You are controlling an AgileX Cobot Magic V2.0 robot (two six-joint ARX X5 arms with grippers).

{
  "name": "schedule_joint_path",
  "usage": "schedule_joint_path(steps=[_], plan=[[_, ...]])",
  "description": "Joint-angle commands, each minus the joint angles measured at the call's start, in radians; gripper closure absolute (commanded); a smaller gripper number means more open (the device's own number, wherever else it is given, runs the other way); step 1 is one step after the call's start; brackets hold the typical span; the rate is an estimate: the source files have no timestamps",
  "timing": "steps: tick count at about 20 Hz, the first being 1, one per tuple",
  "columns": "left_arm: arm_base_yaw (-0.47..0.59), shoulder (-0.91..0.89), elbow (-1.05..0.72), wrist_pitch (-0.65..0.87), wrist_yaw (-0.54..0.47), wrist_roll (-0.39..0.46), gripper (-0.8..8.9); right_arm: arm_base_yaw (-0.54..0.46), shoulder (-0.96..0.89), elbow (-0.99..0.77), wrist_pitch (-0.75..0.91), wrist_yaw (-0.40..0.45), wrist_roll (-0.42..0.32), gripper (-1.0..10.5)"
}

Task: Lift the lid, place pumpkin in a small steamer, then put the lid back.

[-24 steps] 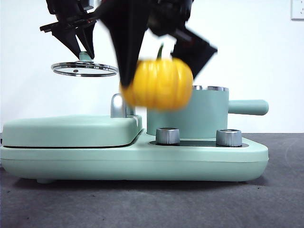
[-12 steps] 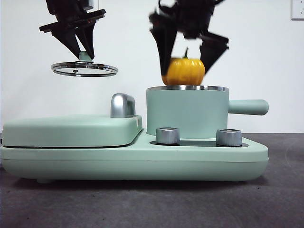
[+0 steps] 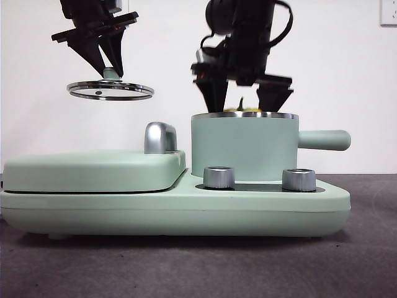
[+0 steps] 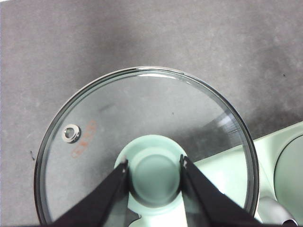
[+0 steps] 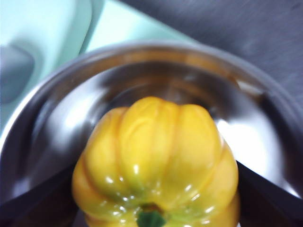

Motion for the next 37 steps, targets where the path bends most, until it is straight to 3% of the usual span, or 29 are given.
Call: schedule_joint_path(steps=[1,13,18,27,32,37], plan=[[-0.003,0.013,0.046,0.028,0.001,-0.007,8.07,0.013,0.038,0.025,0.001,0.003,-0.006,6.3],[-0.003,0.013,0.046,0.029,0.001,-0.010,8.07,0.011,0.101,0.023,-0.034,-0.026,-0.006,6.1],[-0.003,0.013,0.046,0.031,0.001,-0.010,8.07,0.008,0.101,0.027,-0.035,-0.038,-0.008,4.0],[-0.003,0.014,0.044,0.024,0.001,-0.010,8.07,0.001,0.025,0.257,-0.121,-0.041,-0.005,4.0],[-0.004,0.014,0.043,0.006,0.002,-0.017,8.07,0.012,-0.188,0.110,-0.122,-0.037,-0.007,4.0],[-0.047,0.014,0.041,-0.011,0.002,-0.033,8.07,0.012,-0.514,-0.262,-0.122,0.005,-0.011,4.0]])
